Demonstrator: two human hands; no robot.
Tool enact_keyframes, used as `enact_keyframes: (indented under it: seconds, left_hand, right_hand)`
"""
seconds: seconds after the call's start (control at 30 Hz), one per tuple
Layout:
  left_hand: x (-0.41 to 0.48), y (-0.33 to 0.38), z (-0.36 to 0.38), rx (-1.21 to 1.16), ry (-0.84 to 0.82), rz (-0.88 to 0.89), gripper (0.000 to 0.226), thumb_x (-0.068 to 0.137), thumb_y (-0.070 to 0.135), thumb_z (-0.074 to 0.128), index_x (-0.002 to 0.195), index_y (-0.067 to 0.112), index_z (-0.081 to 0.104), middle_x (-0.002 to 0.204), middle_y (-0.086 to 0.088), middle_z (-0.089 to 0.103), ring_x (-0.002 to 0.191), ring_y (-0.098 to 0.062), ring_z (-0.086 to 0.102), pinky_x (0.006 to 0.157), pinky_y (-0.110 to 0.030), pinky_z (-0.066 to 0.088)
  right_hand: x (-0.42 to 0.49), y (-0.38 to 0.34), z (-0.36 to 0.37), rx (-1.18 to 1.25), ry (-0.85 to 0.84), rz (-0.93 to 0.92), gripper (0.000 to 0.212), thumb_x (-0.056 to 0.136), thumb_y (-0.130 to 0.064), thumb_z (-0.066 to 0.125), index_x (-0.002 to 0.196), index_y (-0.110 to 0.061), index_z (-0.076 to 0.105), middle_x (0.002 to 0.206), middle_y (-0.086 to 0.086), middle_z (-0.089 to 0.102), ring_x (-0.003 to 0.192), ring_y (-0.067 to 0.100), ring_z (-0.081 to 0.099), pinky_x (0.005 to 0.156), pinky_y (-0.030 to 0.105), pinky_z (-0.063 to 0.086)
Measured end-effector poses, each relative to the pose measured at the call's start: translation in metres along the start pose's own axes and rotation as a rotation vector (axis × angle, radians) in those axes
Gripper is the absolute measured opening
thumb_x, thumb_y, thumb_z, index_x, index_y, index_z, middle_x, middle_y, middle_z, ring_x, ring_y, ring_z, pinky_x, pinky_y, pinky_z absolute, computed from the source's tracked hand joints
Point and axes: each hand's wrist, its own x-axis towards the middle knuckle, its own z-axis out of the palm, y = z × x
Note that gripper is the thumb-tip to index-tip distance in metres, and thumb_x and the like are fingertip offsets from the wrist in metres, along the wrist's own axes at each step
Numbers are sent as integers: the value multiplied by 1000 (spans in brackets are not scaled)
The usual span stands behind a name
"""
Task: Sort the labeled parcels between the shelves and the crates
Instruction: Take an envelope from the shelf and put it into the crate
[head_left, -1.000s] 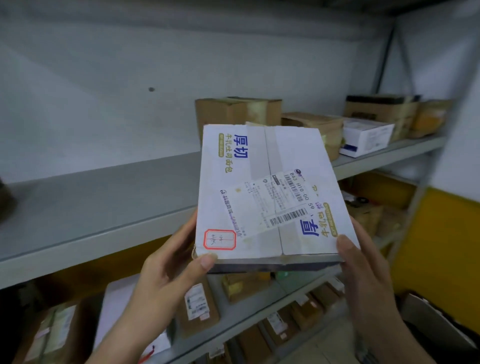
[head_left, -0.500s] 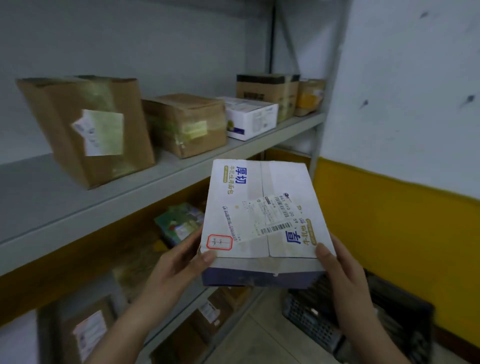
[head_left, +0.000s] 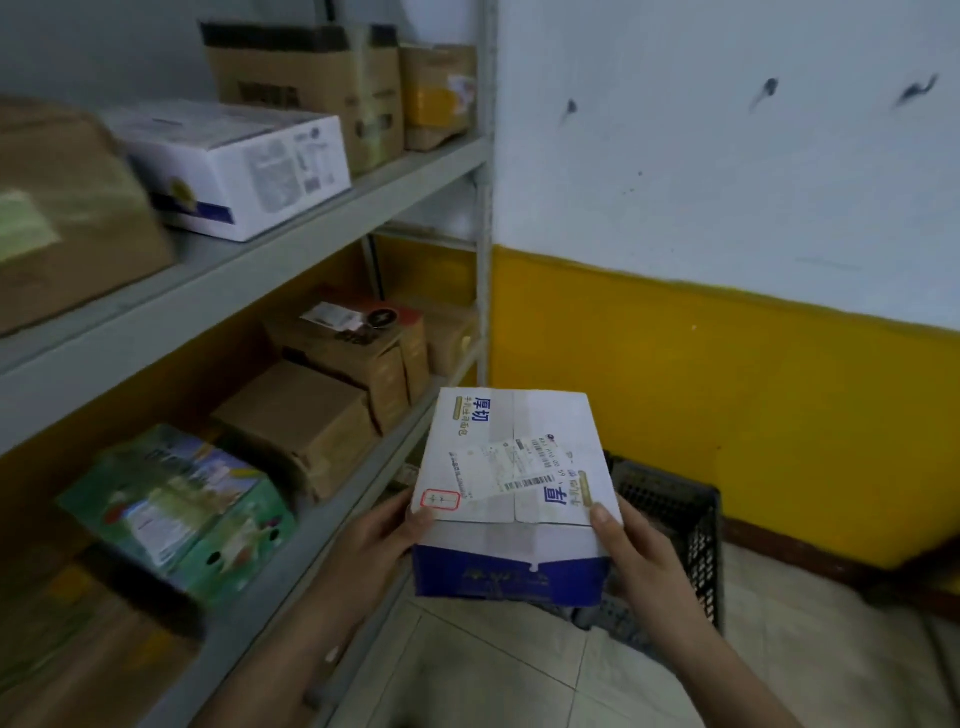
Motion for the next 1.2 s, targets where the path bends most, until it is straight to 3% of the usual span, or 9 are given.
enact_keyframes:
  seconds: [0.13,0.27,0.4,0.7,0.8,0.87,1.0,1.1,1.2]
  left_hand:
    - [85,-28,1,55,-85,-96,38,86,39,64,124,33,64,114,12,75,106,-11,72,82,-28,60]
    - [182,-59,-3,90,-153,-196,33,85,42,66,118,40,65,120,9,74,111,-17,70,93,-42,59]
    - [291,-91,1,121,-198,-335,26,89,38,66,116,38,66,118,8,73,110,-16,69,96,-41,58]
    - [477,-168,32,209,-335,-637,44,80,50,67,123,38,63,125,6,69,116,-17,65,99,-41,56]
    - [524,-217,50,273,-357,-657,15,97,34,60,110,41,59,120,10,67,113,-11,61,94,-31,54]
    - [554,-261,59,350,-367,-655,13,99,34,57,107,45,59,118,13,67,114,-11,61,97,-34,54]
    - [609,-359,81,502,-390,-614,14,101,42,52,111,52,55,120,16,64,110,-7,62,90,-30,57]
    - [643,-422,103,540,-336,-613,19,102,30,55,106,49,53,114,11,57,103,-10,63,76,-23,59]
    - [667,-485,118,585,-226,-593,19,100,23,59,107,41,61,115,5,63,100,-11,65,77,-22,58]
  right_hand:
    - [57,35,-8,17,100,105,29,99,-30,53,126,-29,62,107,-12,76,94,7,73,68,22,59]
    - [133,68,-10,42,194,230,20,99,-30,54,116,-35,64,109,-7,75,92,9,74,68,27,60]
    - [216,94,-13,56,298,352,18,99,-26,54,113,-31,65,101,-7,75,86,8,74,65,26,59]
    - [375,172,-53,-60,399,557,14,96,-30,60,108,-34,66,92,-9,77,87,14,75,82,40,61]
    - [423,227,-71,-175,348,618,24,97,-34,57,120,-33,63,101,-13,75,97,9,71,94,41,58]
    - [453,275,-84,-252,328,652,27,98,-33,57,125,-31,60,104,-15,72,101,9,69,95,39,57]
    - [505,379,-113,-508,270,685,24,97,-49,50,119,-38,50,93,-21,58,81,-5,59,70,14,51]
    - [530,481,-144,-505,246,741,60,76,-82,40,122,-44,52,107,-10,65,86,7,68,76,34,61]
    - [558,547,-154,-415,273,751,41,88,-62,55,124,-41,56,113,-5,68,93,14,70,84,43,61]
